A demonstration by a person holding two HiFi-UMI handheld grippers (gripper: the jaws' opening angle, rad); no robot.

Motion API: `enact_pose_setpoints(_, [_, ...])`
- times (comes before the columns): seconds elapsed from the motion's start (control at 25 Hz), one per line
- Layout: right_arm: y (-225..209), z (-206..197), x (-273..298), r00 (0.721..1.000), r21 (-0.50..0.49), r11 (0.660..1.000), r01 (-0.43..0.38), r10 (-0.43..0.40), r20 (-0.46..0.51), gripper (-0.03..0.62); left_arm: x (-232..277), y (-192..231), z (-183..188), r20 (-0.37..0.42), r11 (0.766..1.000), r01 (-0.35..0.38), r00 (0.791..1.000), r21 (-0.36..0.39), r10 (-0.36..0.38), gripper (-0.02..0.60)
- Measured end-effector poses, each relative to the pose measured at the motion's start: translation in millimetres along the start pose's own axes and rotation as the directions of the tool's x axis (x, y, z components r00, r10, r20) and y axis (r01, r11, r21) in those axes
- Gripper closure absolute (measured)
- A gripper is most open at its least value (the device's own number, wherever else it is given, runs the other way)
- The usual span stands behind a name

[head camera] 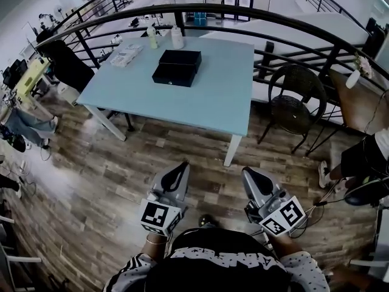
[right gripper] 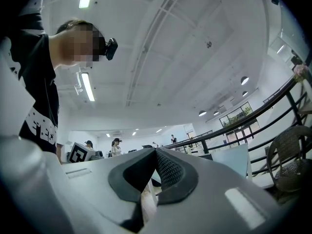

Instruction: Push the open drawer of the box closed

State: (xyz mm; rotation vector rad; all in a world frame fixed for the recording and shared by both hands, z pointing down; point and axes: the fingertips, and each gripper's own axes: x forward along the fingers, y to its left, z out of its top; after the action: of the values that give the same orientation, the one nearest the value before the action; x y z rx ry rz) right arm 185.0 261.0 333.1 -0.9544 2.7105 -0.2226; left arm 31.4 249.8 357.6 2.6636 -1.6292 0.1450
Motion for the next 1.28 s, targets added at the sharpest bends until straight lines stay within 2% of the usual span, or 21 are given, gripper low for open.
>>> enact_pose_setpoints(0.16, [-1, -3, 20, 1.000, 0.002, 1.000, 0.019, -0.019, 0.005, 0.591, 4, 20, -1, 0.009, 1.000, 0.012, 1.000, -0.003, -0.012, 0.581])
enact_pose_setpoints(0.64, [12, -16, 47, 1.000, 0.005, 1.000, -0.019, 0.019, -0.025, 0.591, 4, 48, -1, 0.027, 1.000, -0.003, 1.000, -0.010, 0.003, 0.581])
enact_pose_setpoints(0.92, [4, -14, 83, 0.998, 0.003, 0.998, -0.061, 0.061, -0.019, 0.591, 4, 79, -5, 0.009, 0.998, -0.063, 0.998, -0.020, 0.063, 0.581])
enact_pose_setpoints(1.28, [-33, -14, 152, 0.989, 0.011, 0.989, -0.148, 0.148, 0.002, 0.591, 31, 127, -5, 0.007, 0.988, -0.156, 0.988, -0.002, 0.156, 0.581])
